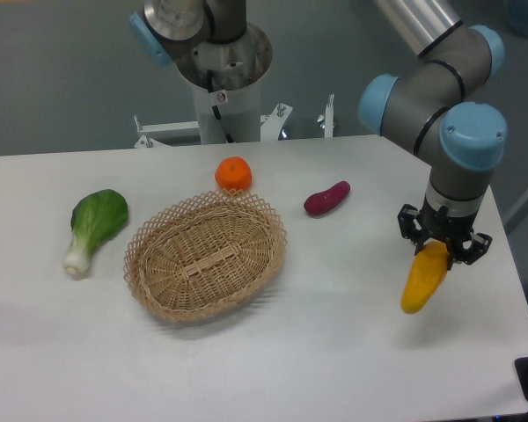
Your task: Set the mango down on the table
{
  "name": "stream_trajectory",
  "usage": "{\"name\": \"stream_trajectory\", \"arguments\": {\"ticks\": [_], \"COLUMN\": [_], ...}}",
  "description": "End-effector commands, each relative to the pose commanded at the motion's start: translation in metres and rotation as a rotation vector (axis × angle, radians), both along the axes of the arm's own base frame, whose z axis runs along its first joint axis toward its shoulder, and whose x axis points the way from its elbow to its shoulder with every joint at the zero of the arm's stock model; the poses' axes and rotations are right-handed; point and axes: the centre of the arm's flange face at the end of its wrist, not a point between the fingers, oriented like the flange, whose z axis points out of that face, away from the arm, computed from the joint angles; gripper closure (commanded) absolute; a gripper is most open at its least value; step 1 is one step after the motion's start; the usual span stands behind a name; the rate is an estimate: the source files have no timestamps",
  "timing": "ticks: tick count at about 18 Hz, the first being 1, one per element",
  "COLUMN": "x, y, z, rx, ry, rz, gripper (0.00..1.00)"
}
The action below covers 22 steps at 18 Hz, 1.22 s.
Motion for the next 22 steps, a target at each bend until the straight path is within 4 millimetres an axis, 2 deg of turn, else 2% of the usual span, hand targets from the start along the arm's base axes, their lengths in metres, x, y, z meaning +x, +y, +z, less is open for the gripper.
{"name": "stream_trajectory", "arguments": {"ticks": [22], "x": [0.0071], "y": [0.0064], "z": [-0.0052], "rx": [-0.015], "ry": [-0.003], "rz": [0.005], "gripper": [0.78]}}
